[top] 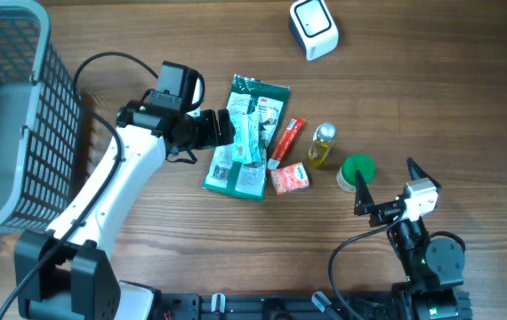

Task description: Scan the item barcode

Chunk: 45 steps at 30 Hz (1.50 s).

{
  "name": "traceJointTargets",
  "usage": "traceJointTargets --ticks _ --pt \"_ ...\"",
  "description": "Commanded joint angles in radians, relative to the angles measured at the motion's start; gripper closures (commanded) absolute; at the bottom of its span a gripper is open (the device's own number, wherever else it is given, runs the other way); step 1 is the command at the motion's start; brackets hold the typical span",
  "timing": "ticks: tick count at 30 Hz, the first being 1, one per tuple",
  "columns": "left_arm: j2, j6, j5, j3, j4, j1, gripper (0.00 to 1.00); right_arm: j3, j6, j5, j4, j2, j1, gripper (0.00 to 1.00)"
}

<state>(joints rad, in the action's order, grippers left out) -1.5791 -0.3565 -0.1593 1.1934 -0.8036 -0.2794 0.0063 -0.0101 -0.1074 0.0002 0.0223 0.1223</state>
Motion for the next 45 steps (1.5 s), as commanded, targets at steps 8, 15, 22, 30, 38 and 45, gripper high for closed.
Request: traceJointTargets --ticks 8,15,22,30,38,45 --pt "-0.005 0.009 -0.012 0.005 0.003 0.003 0.0 0.032 0.38 -0.01 -0.031 0.002 -0.002 0.0" --pt "-0.005 0.009 -0.012 0.005 0.003 0.003 0.0 0.505 0.372 0.014 -0.289 0.1 -0.002 0.0" --pt "-0.005 0.009 -0.012 0.005 0.003 0.003 0.0 1.189 0.243 -0.035 -0.808 0.513 -0.002 0.0" --pt "-0.005 0.009 -0.012 0.005 0.003 0.003 0.0 1.651 0.22 -0.032 -1.289 1.054 -0.002 0.0" --pt "-0.005 0.009 -0.012 0.005 0.003 0.003 0.0 1.647 0.251 -0.011 -1.41 1.353 -0.002 0.17" --pt "-0.005 0.009 -0.012 0.005 0.003 0.003 0.0 1.52 0.379 0.051 -1.38 1.518 -0.002 0.0"
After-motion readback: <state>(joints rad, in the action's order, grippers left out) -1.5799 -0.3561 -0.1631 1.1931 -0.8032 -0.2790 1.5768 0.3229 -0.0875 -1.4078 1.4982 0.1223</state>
